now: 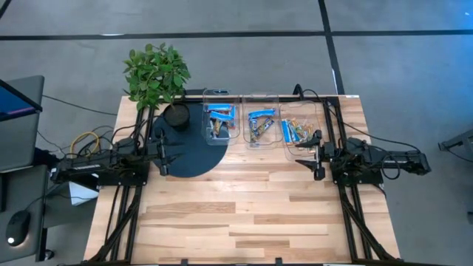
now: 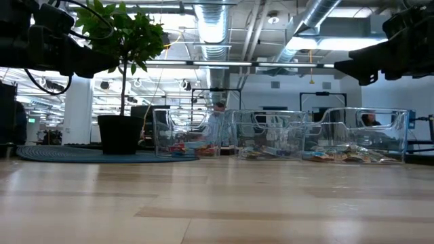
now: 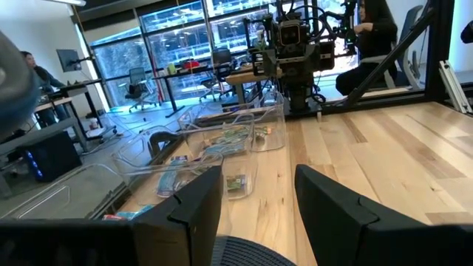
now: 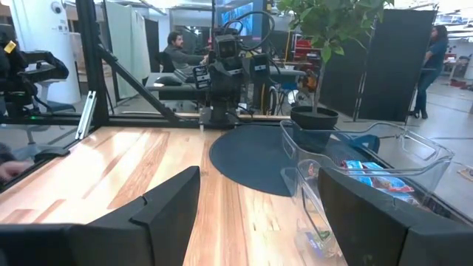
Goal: Pick and place Granola Bars by type
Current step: Return to Home Position
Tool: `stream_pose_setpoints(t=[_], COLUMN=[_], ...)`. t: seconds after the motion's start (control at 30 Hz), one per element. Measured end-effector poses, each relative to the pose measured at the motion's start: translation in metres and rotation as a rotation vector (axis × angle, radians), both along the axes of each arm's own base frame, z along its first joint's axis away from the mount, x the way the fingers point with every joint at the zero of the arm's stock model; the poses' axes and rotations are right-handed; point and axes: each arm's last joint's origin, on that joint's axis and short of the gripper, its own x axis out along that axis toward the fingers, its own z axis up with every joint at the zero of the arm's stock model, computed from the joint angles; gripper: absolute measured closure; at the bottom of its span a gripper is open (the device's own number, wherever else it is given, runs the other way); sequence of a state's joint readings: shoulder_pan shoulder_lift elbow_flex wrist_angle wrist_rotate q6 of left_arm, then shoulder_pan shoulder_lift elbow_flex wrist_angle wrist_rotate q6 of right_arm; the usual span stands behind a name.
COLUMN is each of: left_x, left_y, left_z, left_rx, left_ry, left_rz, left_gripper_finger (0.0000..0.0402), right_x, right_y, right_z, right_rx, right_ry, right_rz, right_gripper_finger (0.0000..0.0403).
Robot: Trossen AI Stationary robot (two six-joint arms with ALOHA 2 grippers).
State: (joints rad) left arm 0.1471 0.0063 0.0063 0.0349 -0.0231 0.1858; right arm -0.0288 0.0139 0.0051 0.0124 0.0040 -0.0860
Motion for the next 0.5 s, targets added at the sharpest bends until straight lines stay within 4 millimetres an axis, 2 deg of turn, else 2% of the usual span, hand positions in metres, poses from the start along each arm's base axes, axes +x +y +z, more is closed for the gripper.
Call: stream_pose_setpoints(t=[0.5], left_x=[0.0000], left_y=[0.0000], left_z=[0.0000], left_rx=[-0.002], left_ry=[0.000], left_rz=[0.000], left_gripper_finger=[0.0235], right_x=[0.0000], right_y=[0.0000], right_z=[-0.0001], right_rx=[0.000], right_ry=[0.000], right_rz=[0.000], right_gripper_finger=[0.0132])
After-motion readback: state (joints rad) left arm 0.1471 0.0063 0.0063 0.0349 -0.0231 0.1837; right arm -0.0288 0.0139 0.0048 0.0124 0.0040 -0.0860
